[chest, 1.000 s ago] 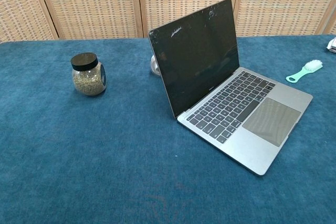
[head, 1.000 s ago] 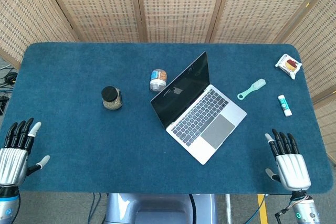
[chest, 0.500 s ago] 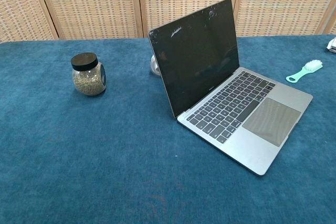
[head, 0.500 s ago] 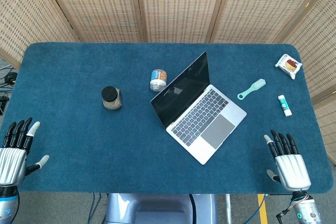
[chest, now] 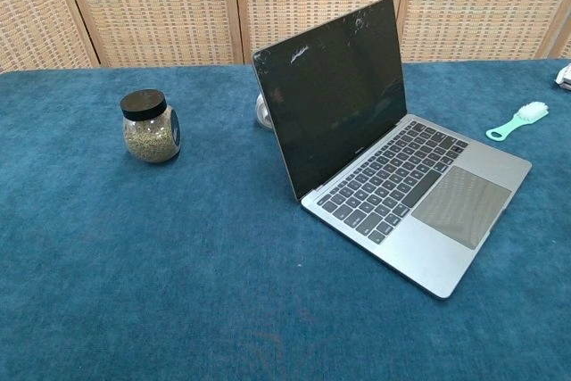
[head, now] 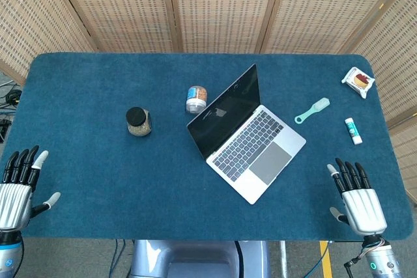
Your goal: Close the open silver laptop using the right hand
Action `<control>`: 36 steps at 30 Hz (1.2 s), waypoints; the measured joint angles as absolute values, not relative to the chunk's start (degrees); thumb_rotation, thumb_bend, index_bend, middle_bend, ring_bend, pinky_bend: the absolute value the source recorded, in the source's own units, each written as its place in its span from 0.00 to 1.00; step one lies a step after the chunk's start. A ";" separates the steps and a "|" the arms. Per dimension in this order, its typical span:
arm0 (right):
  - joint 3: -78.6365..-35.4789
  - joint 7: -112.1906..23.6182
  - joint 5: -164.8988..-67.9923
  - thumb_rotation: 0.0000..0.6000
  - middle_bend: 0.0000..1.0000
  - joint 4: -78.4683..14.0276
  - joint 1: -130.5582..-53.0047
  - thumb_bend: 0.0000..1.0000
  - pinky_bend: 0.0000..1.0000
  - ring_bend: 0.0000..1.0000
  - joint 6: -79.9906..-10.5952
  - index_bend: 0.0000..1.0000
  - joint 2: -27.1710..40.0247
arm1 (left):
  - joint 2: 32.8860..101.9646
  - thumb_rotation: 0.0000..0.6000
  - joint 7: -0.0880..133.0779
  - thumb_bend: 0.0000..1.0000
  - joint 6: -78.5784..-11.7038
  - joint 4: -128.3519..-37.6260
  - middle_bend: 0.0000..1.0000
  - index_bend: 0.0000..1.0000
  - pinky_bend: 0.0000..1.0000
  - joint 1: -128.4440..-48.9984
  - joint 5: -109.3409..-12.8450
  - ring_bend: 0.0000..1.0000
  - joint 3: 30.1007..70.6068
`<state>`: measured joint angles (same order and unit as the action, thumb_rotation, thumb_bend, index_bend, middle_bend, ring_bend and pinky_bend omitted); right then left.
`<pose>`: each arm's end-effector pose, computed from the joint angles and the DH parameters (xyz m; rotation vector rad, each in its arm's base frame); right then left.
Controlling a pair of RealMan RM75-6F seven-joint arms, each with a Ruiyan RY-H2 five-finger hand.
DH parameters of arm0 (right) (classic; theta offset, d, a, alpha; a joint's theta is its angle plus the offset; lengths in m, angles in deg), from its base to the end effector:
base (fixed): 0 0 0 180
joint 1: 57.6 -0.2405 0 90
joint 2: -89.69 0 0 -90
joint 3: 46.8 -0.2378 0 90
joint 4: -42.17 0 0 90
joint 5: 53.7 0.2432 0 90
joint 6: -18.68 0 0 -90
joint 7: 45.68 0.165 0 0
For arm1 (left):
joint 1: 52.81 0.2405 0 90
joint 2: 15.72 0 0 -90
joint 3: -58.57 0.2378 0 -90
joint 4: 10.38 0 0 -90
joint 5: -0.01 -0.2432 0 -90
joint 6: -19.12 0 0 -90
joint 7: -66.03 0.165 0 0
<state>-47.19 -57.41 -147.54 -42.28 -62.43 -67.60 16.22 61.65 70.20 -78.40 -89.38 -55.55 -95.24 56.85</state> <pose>-0.2978 -0.1918 0.0698 1.5632 -0.7131 0.8325 -0.2976 0.1839 0.0883 -1.3939 -0.6652 -1.0278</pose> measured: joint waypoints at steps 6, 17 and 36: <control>-48.74 -56.58 -148.66 1.00 0.00 -40.78 -64.40 0.00 0.00 0.00 -67.78 0.00 15.63 | 61.82 1.00 70.36 0.01 -78.00 -89.24 0.00 0.00 0.00 -55.72 -95.30 0.00 56.92; -54.10 -58.92 -152.99 1.00 0.04 -44.81 -72.50 0.08 0.00 0.00 -65.72 0.05 18.87 | 62.01 1.00 70.06 0.01 -77.28 -88.87 0.00 0.00 0.00 -56.00 -94.81 0.00 56.79; -61.03 -66.72 -147.57 1.00 0.07 -51.77 -87.81 0.36 0.00 0.00 -46.36 0.11 21.88 | 62.29 1.00 68.91 0.01 -75.37 -88.07 0.00 0.00 0.00 -56.67 -93.07 0.00 56.25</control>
